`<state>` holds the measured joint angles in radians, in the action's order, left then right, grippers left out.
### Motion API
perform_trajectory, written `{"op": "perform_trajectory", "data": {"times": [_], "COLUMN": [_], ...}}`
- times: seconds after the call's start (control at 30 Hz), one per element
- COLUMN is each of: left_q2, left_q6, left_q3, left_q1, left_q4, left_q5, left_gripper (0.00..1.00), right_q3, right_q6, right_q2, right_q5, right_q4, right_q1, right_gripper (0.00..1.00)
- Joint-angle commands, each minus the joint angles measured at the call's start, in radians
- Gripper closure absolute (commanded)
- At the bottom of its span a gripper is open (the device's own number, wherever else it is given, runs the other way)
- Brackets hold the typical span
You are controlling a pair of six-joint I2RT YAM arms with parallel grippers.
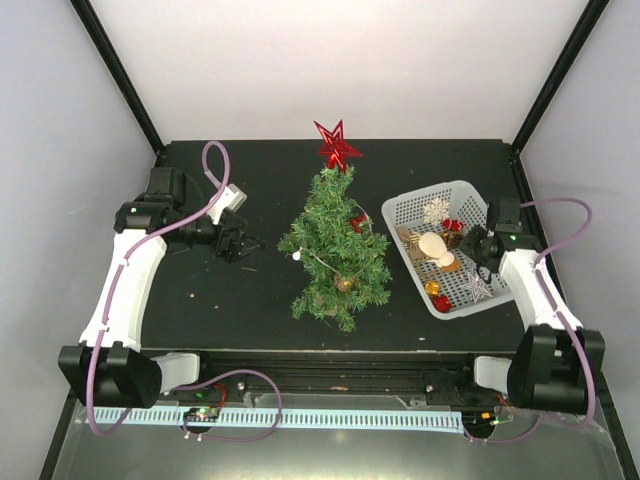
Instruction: Decorate the small christmas tree
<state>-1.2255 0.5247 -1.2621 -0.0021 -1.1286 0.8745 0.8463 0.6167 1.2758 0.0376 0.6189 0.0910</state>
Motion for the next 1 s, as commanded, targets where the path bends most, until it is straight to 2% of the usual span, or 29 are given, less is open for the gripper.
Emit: {"op": "perform_trajectory", "data": {"times": [0.0,0.23,0.4,0.53,0.7,0.9,0.97], "left_q2": [-0.001,0.034,0.063,0.075,0.084,0.094,0.080], "left_q6": [0.021,0.025,0.032,0.054,0.048,0.037,0.074], "left_q3": [-0.051,-0.082,-0.120,-0.179,-0.281,-0.397,-0.442], "left_q1": [0.019,0.042,0.061,0.080,0.100,0.101,0.100], "left_q4": [-0.055,-0.102,-0.160,-0.219,-0.267,-0.280,-0.332], "left_q5": [-0.016,-0.050,-0.062,-0.055,0.014,0.151,0.203], "left_gripper": [0.01,0.01,0.01,0.01,0.01,0.01,0.01], "right_q3": [0.000,0.042,0.123,0.184,0.299,0.419,0.448], "right_q6": [-0.047,-0.028,-0.018,0.002,-0.057,-0.131,-0.122], "right_q2": [-0.104,-0.270,-0.368,-0.448,-0.504,-0.524,-0.522], "right_q5": [-0.009,-0.055,-0.090,-0.231,-0.367,-0.673,-0.787], "right_q4": [0.066,0.164,0.162,0.108,0.105,0.128,0.116], "right_q1": [-0.013,-0.115,-0.206,-0.250,-0.338,-0.364,-0.364], "right_gripper": [0.96,0.97,0.97,0.96,0.96,0.96,0.95]}}
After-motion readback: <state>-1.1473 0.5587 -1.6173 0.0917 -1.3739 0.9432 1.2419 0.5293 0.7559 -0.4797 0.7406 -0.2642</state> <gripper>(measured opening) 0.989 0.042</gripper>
